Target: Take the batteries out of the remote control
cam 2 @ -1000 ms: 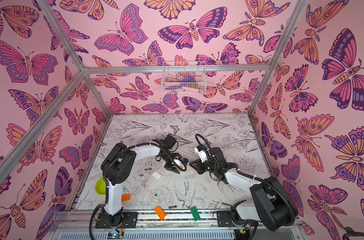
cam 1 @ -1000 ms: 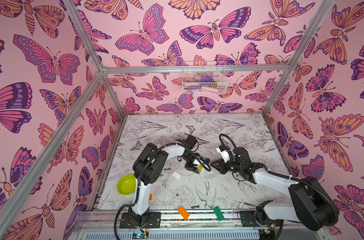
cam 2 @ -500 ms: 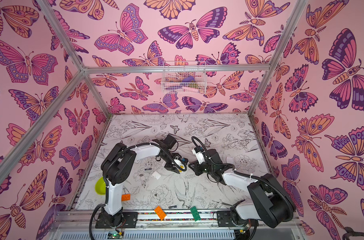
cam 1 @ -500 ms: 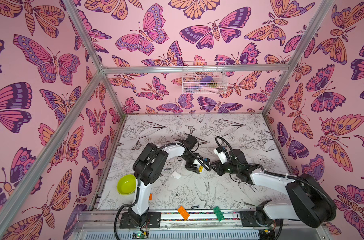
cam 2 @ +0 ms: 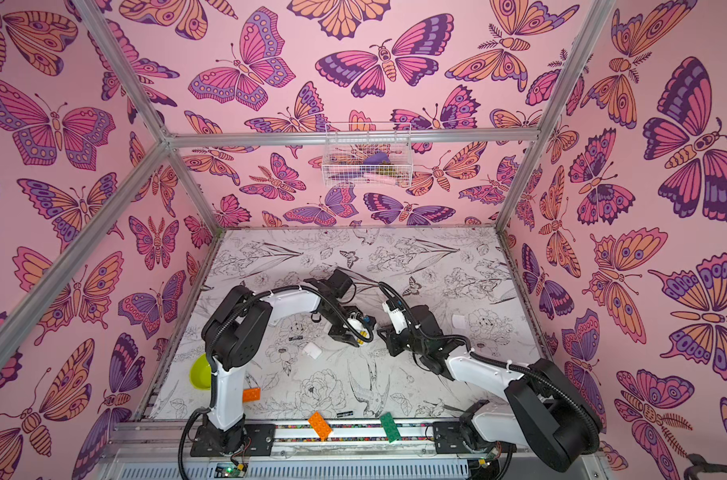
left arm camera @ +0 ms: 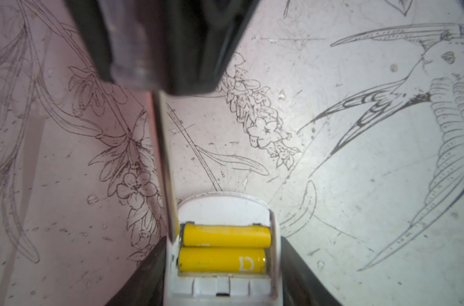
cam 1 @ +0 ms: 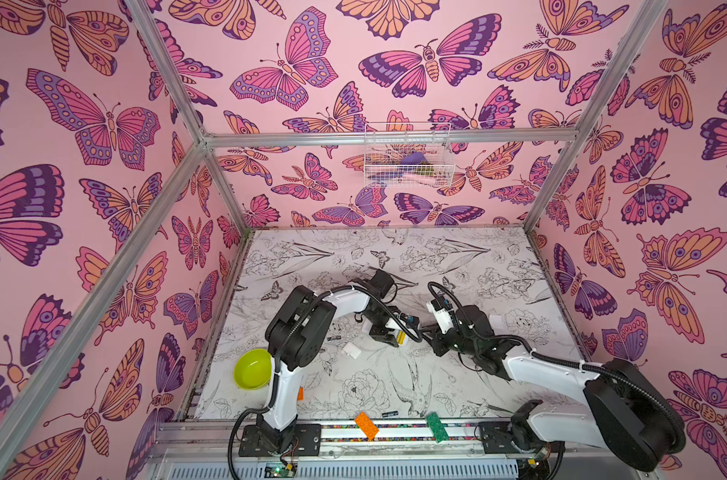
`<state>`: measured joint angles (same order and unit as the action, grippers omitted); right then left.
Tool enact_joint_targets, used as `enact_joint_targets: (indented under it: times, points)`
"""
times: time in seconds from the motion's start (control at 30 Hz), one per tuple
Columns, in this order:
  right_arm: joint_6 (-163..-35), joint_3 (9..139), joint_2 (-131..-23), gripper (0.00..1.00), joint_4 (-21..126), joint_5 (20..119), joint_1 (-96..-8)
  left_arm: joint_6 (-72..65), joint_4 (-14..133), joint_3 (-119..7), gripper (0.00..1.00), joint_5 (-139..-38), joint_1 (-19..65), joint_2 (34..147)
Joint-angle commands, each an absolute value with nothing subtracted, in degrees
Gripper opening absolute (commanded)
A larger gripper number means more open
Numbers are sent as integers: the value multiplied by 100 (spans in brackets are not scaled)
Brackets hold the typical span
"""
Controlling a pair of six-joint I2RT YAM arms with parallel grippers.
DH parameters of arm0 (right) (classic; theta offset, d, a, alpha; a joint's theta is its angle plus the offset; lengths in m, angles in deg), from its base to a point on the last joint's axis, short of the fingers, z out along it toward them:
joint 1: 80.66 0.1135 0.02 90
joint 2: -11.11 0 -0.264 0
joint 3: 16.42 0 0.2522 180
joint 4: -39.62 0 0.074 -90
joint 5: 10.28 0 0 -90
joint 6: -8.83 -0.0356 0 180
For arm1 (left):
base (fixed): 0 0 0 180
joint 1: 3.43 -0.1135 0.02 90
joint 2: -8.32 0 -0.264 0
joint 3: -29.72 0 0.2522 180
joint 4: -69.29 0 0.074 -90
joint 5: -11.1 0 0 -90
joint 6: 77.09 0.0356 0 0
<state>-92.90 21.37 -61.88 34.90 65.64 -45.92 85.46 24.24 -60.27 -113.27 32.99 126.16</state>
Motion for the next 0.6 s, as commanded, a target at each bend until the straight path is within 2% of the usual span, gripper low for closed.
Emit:
enact_joint_targets:
  times: [0.0,0.37,0.57]
  points:
    - [-9146,2087,-6256,0,3366,6910,-4511,8528,2319,-5829,42,-11029,3290,12782]
    - [-9120,2194,-6783,0,3144,6753,-4394,8527,2319,-5876,37,-11067,3277,12833]
    - [-9025,2179,-6443,0,3559,6758,-4393,8527,2319,-5867,37,-11078,3252,12828]
